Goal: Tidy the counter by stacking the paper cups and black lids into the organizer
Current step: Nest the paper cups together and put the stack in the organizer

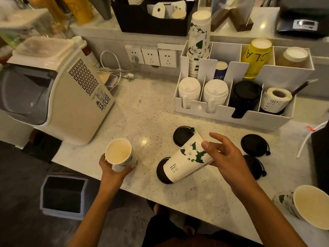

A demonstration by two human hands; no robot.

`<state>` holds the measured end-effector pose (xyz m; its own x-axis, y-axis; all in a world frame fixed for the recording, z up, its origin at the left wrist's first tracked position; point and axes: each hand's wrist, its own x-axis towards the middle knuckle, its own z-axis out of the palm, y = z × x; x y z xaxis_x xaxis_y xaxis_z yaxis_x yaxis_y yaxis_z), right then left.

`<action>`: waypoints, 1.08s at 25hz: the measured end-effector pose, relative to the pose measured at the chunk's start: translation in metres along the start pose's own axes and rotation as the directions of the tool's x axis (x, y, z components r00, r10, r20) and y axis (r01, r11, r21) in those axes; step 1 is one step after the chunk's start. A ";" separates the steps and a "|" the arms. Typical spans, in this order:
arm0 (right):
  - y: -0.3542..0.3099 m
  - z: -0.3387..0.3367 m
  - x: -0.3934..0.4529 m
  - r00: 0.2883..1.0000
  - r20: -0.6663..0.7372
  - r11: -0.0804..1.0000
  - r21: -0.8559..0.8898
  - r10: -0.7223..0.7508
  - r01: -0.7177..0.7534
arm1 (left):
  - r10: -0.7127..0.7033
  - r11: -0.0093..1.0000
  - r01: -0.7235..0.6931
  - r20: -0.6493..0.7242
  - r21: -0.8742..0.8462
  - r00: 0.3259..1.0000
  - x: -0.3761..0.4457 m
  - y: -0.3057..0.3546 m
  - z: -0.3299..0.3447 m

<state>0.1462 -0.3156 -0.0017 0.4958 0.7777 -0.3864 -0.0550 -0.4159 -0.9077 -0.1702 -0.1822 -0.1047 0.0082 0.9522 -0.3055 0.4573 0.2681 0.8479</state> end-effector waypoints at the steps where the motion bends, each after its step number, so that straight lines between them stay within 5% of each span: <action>1: -0.001 -0.002 0.000 1.000 0.002 1.000 0.009 -0.001 0.001 | 0.019 1.000 -0.019 -0.019 -0.021 1.000 0.003 0.000 0.003; 7: -0.001 -0.012 -0.005 1.000 -0.022 0.998 0.057 0.006 -0.004 | 0.057 0.997 -0.059 -0.036 -0.059 0.998 -0.001 0.012 0.012; 16: -0.031 -0.034 -0.007 0.997 -0.049 0.967 0.248 -0.051 0.062 | 0.268 0.955 -0.285 0.171 0.080 0.948 -0.057 0.056 0.044; 27: -0.035 -0.022 -0.013 0.999 -0.029 1.000 0.016 0.018 -0.018 | 0.580 0.730 -0.605 0.180 0.317 0.794 -0.077 0.069 0.059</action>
<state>0.1610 -0.3214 0.0391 0.5192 0.7562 -0.3982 -0.0781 -0.4220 -0.9032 -0.0866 -0.2451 -0.0481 0.4322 0.8853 0.1715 0.6110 -0.4274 0.6664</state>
